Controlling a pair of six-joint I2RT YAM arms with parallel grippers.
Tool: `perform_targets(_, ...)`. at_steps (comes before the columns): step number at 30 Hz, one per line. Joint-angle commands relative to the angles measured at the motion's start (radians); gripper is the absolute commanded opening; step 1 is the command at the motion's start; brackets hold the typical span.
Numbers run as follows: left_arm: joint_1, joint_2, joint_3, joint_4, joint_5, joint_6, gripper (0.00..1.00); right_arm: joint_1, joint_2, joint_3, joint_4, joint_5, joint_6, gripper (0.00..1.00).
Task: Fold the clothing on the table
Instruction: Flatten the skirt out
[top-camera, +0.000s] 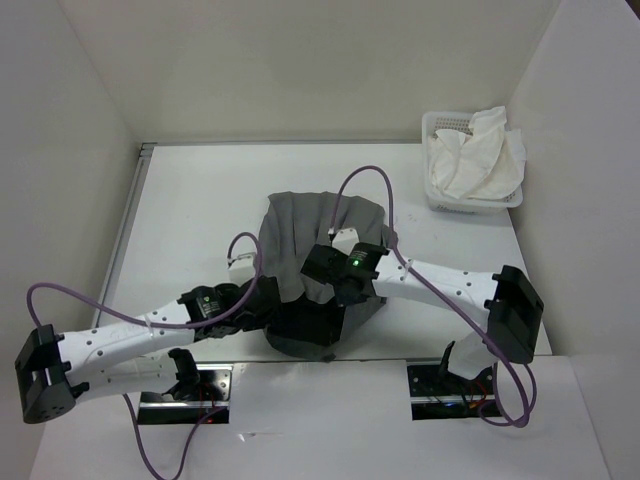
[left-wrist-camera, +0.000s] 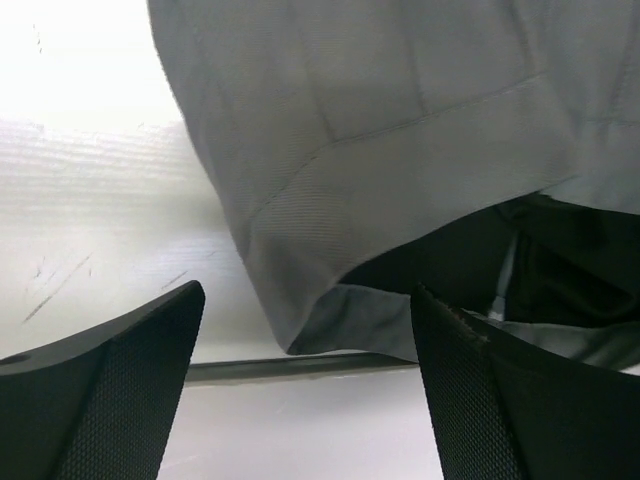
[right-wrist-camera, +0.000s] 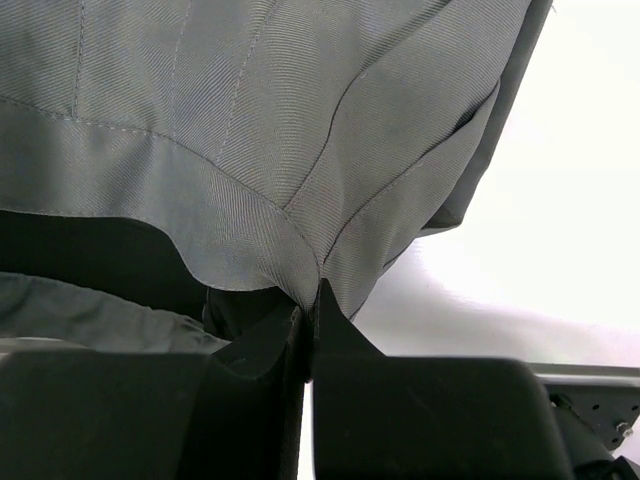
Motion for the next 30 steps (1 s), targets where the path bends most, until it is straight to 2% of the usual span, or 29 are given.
perform_targets(1,0.004,0.000,-0.021,-0.013,0.011,-0.052,0.88,-0.007,-0.038,-0.005,-0.003,0.007,0.029,0.01)
perform_targets(6,-0.008,0.071,-0.039,-0.032,0.022,-0.101,0.79,-0.026,-0.047,0.005,-0.012,0.007,0.020,0.01)
perform_targets(10,-0.017,0.101,-0.050,-0.022,-0.001,-0.122,0.54,-0.026,-0.067,0.014,-0.012,0.007,0.020,0.01)
perform_targets(12,-0.017,0.112,-0.059,-0.012,-0.001,-0.122,0.37,-0.026,-0.067,0.014,-0.012,0.007,0.020,0.01)
perform_targets(15,-0.017,0.121,-0.059,-0.012,0.009,-0.122,0.35,-0.035,-0.067,0.014,-0.012,0.007,0.020,0.01)
perform_targets(18,-0.017,0.121,-0.059,-0.012,0.009,-0.122,0.19,-0.035,-0.076,0.014,-0.012,0.007,0.010,0.01)
perform_targets(19,-0.017,0.121,-0.059,-0.021,0.009,-0.122,0.12,-0.044,-0.076,0.014,-0.012,0.016,0.010,0.01)
perform_targets(20,-0.017,0.121,-0.059,-0.021,0.009,-0.132,0.00,-0.044,-0.076,0.014,-0.012,0.016,0.010,0.01)
perform_targets(24,-0.017,0.141,-0.021,-0.071,-0.013,-0.141,0.00,-0.063,-0.094,0.035,-0.021,0.025,0.010,0.01)
perform_targets(26,-0.017,0.141,0.077,-0.151,-0.076,-0.121,0.00,-0.101,-0.125,0.055,-0.021,0.036,0.019,0.01)
perform_targets(27,-0.005,0.141,0.190,-0.206,-0.130,-0.056,0.00,-0.145,-0.189,0.055,-0.021,0.051,0.020,0.01)
perform_targets(30,0.021,0.141,0.286,-0.255,-0.185,0.002,0.00,-0.271,-0.335,0.016,0.083,-0.028,-0.026,0.01)
